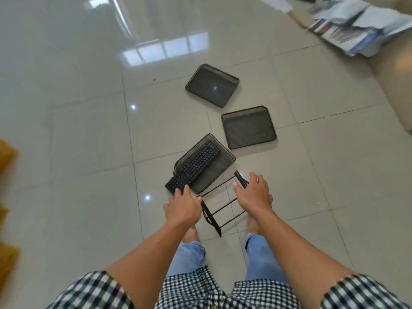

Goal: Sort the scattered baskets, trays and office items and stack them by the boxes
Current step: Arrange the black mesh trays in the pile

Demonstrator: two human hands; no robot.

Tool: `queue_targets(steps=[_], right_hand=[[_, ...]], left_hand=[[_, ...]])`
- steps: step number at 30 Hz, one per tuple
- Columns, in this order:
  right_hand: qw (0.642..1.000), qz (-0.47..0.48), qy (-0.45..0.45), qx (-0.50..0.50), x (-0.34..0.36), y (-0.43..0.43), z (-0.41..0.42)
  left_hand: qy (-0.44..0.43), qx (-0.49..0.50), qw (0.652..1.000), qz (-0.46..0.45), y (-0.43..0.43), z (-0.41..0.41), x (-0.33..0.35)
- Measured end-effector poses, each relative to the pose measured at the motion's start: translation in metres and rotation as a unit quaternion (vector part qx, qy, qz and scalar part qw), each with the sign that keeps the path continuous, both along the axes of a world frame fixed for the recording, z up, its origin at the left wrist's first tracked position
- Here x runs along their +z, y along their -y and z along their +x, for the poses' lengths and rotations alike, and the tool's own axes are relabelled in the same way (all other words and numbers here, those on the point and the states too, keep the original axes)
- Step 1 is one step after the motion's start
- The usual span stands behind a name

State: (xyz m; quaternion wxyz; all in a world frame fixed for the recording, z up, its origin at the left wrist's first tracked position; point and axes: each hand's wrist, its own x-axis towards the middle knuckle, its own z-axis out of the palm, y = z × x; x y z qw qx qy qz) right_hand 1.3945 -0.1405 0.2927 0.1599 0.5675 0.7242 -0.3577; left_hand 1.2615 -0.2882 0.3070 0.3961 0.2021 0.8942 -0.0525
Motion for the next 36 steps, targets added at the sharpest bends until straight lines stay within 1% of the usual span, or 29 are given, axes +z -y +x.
queue_targets(steps=[3,5,9,14,17,21,24,26,29,31,34,36], right_hand=[[0.999,-0.029,0.021,0.040,-0.025,-0.029,0.005],[0.995,-0.046,0.044,0.071,-0.048,-0.046,0.011],[0.984,-0.088,0.098,0.118,-0.097,-0.068,0.022],[0.978,-0.105,0.127,0.127,-0.166,-0.084,0.024],[0.978,-0.123,0.132,0.106,-0.216,-0.085,0.023],[0.980,-0.128,0.144,0.057,-0.283,-0.084,0.022],[0.980,-0.133,0.146,0.024,-0.326,-0.088,0.024],[0.981,-0.138,0.137,0.008,-0.349,-0.090,0.026],[0.983,-0.131,0.128,-0.018,-0.363,-0.087,0.029],[0.984,-0.120,0.124,-0.029,-0.355,-0.084,0.031],[0.989,-0.096,0.111,-0.010,-0.317,-0.081,0.034],[0.993,-0.083,0.089,0.002,-0.278,-0.078,0.031]], left_hand=[[0.020,0.078,0.997,-0.016,-0.012,0.019,-0.024],[0.054,0.153,0.987,-0.017,-0.022,0.031,-0.050],[0.127,0.306,0.943,-0.009,-0.034,0.054,-0.106],[0.147,0.397,0.906,0.005,-0.024,0.075,-0.174],[0.141,0.444,0.885,0.002,-0.006,0.079,-0.222],[0.133,0.513,0.848,0.002,0.020,0.080,-0.286],[0.165,0.546,0.821,0.023,0.036,0.087,-0.330],[0.201,0.560,0.802,0.056,0.040,0.094,-0.353],[0.222,0.578,0.778,0.101,0.039,0.101,-0.366],[0.223,0.597,0.761,0.121,0.039,0.107,-0.359],[0.217,0.625,0.736,0.144,0.045,0.113,-0.321],[0.211,0.653,0.709,0.164,0.052,0.113,-0.282]])
